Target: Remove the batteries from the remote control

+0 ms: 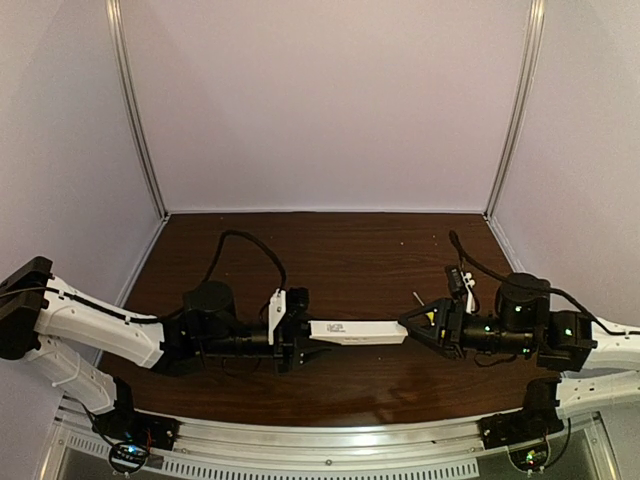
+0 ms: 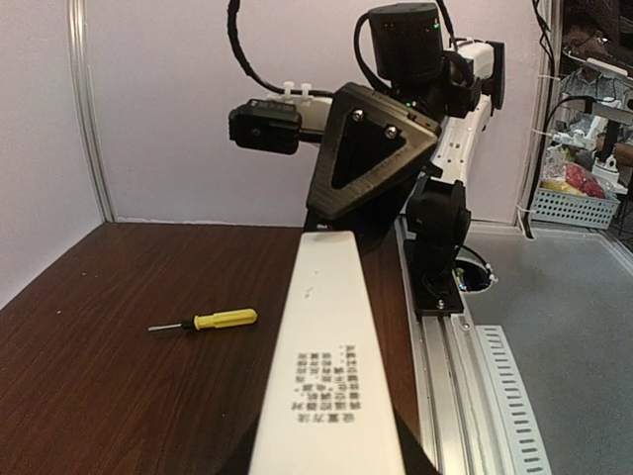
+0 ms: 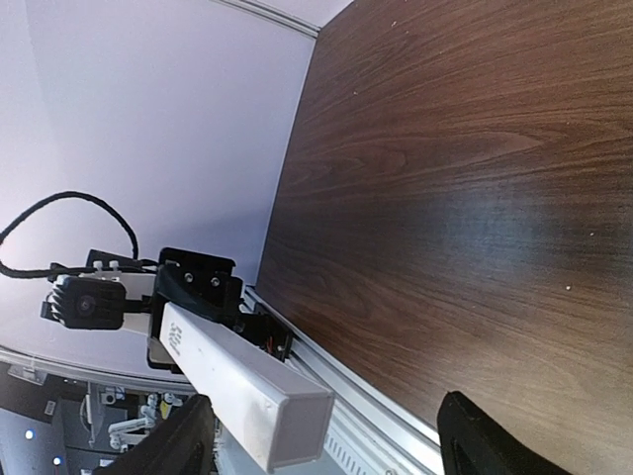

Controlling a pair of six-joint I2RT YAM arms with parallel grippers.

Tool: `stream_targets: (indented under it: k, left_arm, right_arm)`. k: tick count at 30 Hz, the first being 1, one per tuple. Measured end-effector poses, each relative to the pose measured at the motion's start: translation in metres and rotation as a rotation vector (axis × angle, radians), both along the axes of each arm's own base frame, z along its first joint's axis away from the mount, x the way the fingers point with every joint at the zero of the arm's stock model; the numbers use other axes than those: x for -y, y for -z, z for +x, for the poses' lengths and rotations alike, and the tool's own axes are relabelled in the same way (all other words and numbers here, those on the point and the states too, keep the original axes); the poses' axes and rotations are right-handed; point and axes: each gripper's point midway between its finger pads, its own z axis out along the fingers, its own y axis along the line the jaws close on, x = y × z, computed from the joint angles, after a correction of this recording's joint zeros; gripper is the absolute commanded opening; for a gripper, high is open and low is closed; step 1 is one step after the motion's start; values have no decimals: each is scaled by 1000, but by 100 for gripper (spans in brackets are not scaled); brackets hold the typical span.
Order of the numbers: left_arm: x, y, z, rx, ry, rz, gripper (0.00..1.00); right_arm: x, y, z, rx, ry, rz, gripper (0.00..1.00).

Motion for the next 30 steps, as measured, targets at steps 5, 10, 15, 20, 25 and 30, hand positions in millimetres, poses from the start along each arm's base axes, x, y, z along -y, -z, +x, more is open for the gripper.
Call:
stream_targets:
  k: [5, 10, 15, 20, 25, 30]
  left_arm:
    - [0, 0, -2, 11, 12, 2, 0]
    - [1, 3, -3, 17, 19, 9, 0]
    - [1, 4, -3, 23, 19, 11, 0]
    - [1, 5, -2, 27, 19, 13, 0]
    - [1, 5, -2, 31, 15, 15, 0]
    - [2, 7, 0, 35, 9, 20, 0]
  right_arm:
    - [-8, -11, -3, -1, -31, 49, 58]
    - [-11, -16, -5, -12, -46, 77, 50]
    - [-12, -18, -6, -22, -49, 90, 47]
    - [-13, -19, -9, -28, -57, 97, 42]
    - [-15, -19, -12, -33, -72, 99, 39]
    - [-15, -16, -12, -37, -70, 91, 36]
